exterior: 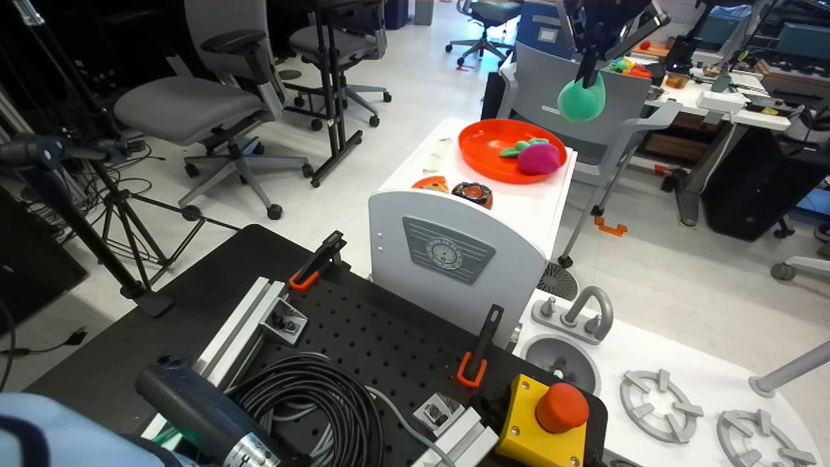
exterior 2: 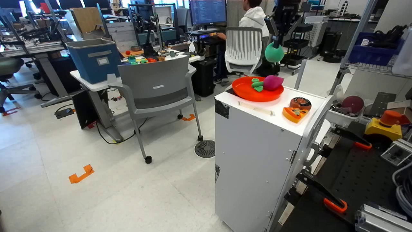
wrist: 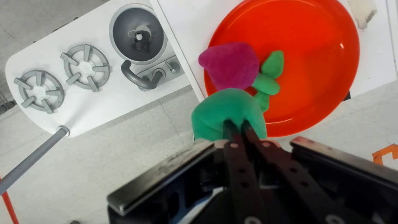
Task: Remove the green plushie from the orange plate
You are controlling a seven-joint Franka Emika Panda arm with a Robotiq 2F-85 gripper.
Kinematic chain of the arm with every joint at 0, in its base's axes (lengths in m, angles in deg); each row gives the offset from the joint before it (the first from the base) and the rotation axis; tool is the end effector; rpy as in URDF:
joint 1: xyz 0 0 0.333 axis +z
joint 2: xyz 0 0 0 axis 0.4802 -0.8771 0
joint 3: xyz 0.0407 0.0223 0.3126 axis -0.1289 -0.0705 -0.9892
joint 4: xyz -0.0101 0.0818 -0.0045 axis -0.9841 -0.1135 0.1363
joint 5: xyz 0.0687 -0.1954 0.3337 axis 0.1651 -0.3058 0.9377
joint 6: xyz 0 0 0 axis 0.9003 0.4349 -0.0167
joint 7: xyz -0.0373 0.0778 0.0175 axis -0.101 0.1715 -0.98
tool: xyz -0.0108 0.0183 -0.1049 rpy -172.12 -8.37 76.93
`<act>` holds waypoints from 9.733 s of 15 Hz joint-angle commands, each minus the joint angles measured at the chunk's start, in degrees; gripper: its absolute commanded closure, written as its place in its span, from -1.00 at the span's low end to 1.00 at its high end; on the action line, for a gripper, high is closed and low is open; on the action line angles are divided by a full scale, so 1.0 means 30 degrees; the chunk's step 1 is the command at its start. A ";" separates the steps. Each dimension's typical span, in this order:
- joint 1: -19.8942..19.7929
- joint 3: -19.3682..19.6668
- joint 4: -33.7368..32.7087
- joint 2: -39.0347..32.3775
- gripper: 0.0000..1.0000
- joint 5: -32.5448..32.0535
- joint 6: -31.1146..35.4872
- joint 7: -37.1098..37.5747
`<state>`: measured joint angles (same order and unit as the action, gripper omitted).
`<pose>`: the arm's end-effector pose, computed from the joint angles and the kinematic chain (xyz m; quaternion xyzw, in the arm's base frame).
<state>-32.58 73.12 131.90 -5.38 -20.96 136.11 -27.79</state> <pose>0.6081 -0.0930 0.3746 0.9861 -0.1628 0.0312 0.0145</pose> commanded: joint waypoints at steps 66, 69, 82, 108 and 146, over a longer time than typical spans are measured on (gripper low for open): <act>0.0508 0.1010 0.4606 0.1545 0.97 -0.5626 0.7589 0.0952; 0.0403 0.0491 0.4542 0.1753 0.97 -0.3626 0.6180 0.0614; 0.0280 -0.0039 0.4162 0.2282 0.97 0.0346 0.2412 0.0829; 0.0068 0.0218 0.3675 0.3901 0.97 0.2235 -0.2396 0.3749; -0.1658 0.1189 0.5308 0.5224 0.97 0.5553 -0.1865 1.0413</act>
<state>-37.74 77.30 148.72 10.13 -3.58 129.36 -3.37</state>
